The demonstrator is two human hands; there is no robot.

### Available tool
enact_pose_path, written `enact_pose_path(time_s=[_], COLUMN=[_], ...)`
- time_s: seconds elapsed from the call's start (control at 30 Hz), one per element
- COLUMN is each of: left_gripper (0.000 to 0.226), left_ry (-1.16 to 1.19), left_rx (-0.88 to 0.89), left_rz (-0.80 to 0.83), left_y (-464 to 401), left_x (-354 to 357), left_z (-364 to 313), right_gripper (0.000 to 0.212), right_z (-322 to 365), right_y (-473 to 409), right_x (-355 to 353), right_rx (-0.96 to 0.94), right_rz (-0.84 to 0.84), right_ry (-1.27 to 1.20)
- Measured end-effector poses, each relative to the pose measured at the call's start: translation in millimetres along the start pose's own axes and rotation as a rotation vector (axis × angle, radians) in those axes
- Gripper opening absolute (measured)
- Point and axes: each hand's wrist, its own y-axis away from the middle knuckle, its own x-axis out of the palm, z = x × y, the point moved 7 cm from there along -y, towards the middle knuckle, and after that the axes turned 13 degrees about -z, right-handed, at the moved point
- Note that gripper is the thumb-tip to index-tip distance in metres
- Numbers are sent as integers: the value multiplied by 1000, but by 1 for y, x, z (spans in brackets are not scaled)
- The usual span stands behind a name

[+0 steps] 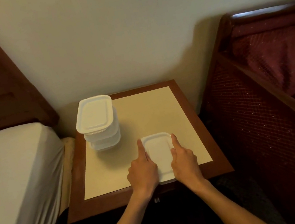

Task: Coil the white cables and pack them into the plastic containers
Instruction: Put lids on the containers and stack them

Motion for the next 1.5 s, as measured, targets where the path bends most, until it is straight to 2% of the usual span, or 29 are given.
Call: enact_pose_path(time_s=[0.07, 0.17, 0.33, 0.43, 0.57, 0.67, 0.73, 0.83, 1.0, 1.1, 1.17, 1.27, 1.3, 1.37, 1.43, 1.5], left_gripper=[53, 48, 33, 25, 13, 20, 22, 26, 28, 40, 59, 62, 54, 37, 23, 17], left_ry=[0, 73, 442, 506, 533, 435, 389, 333, 263, 295, 349, 547, 578, 615, 741, 892], left_rx=[-30, -41, -39, 11, 91, 140, 110, 59, 37, 19, -107, -410, -444, -430, -405, -447], left_rz=[16, 44, 195, 77, -212, -403, -418, -370, -272, -274, -315, -314, -260, -95, 81, 205], left_y=[1, 2, -3, -16, -52, -105, -141, -183, -213, -216, -217, -215, -212, -205, -196, -190], left_x=[1, 0, -13, -54, -141, -193, -208, -207, -178, -169, -165, -142, -128, -97, -71, -50], left_z=[-1, -1, 2, -4, -25, -20, -10, 9, 38, 47, 61, 100, 110, 120, 118, 115], right_gripper=[54, 52, 52, 51, 45, 37, 33, 33, 33, 47, 53, 37, 33, 31, 23, 20], right_z=[0, -2, -2, 22, 97, 160, 193, 225, 227, 219, 203, 149, 134, 120, 124, 135], right_y=[0, 1, 4, 6, -18, -56, -82, -108, -115, -108, -98, -59, -40, -2, 21, 23], right_x=[-2, -1, -9, -31, -65, -65, -47, -13, 24, 19, 12, 38, 58, 98, 121, 127], right_rx=[38, 52, 20, -11, -102, -189, -192, -163, -105, -41, 98, 453, 564, 672, 670, 644], right_rz=[-47, -18, 52, 9, -67, -42, 7, 91, 159, 132, 31, -118, -83, 118, 300, 387], right_ry=[-59, -110, -150, -250, -497, -601, -588, -534, -430, -445, -600, -804, -796, -740, -743, -773])
